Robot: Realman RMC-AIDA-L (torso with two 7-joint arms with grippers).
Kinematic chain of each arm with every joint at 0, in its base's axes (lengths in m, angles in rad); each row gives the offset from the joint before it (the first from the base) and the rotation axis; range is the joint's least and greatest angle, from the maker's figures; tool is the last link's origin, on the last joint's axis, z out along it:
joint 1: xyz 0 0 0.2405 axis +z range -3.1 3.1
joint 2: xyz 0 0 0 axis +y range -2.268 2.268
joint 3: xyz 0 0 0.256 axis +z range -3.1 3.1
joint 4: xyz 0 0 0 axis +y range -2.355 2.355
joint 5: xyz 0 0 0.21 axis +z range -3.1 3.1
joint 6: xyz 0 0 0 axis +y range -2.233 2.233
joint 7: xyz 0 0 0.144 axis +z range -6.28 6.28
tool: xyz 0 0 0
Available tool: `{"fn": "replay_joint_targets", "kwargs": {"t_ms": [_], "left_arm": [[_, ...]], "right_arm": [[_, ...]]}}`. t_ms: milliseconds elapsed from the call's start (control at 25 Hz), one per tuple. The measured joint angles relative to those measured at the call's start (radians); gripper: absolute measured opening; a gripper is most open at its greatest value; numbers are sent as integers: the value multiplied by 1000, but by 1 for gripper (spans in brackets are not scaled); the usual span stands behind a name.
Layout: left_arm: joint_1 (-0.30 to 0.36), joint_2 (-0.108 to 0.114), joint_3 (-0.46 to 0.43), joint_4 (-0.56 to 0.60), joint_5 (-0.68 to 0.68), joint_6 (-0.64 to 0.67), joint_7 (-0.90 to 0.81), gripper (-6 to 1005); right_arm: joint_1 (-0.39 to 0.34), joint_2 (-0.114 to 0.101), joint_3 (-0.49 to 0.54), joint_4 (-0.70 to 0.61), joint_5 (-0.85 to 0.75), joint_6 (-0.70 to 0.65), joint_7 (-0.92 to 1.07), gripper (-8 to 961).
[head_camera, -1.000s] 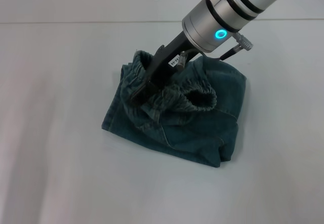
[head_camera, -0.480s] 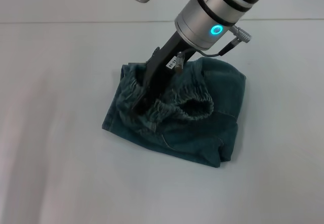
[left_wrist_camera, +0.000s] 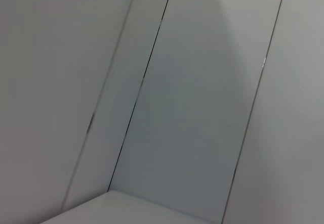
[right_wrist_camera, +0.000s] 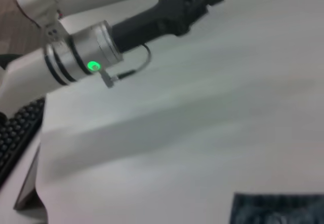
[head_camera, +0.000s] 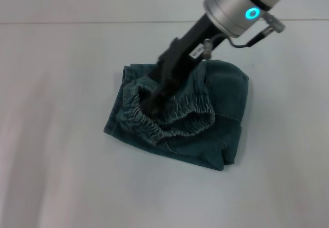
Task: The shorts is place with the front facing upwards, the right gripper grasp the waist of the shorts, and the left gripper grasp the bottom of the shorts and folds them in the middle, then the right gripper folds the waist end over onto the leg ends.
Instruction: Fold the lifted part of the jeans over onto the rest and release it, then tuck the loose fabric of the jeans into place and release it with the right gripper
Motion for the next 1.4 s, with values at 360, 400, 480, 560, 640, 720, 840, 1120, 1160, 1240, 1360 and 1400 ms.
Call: {"fn": "replay_joint_targets", "kwargs": {"t_ms": [360, 400, 480, 560, 640, 720, 840, 1120, 1160, 1240, 1360, 1400], "left_arm": [[-6, 0, 0, 2, -1, -19, 0, 9], [-8, 0, 0, 2, -1, -22, 0, 9], [-15, 0, 0, 2, -2, -32, 0, 9], [-24, 1, 0, 2, -2, -42, 0, 9], [-32, 1, 0, 1, -2, -51, 0, 8], [-38, 1, 0, 0, -2, -56, 1, 8], [-43, 1, 0, -2, -1, -57, 3, 9], [-44, 2, 0, 0, 0, -72, 6, 8], [-44, 2, 0, 0, 0, -73, 6, 8], [-44, 2, 0, 1, 0, -78, 6, 8], [-44, 2, 0, 1, 0, -85, 8, 8], [-44, 2, 0, 1, 0, -87, 9, 8]], "right_arm": [[-58, -1, -6, -30, -267, -72, 24, 920], [-60, 6, -8, -30, -304, -76, 23, 920], [-66, 21, -17, -27, -370, -74, 22, 920], [-68, 31, -35, -17, -404, -62, 24, 919], [-68, 35, -60, 1, -408, -42, 31, 919], [-64, 36, -78, 21, -406, -8, 41, 917], [-56, 36, -84, 48, -402, 38, 53, 915], [-42, 36, -84, 89, -381, 122, 62, 916], [-39, 36, -84, 94, -379, 134, 63, 916], [-35, 36, -83, 104, -373, 160, 67, 915], [-31, 35, -81, 111, -353, 188, 73, 755], [-31, 34, -80, 111, -346, 195, 73, 733]]}}
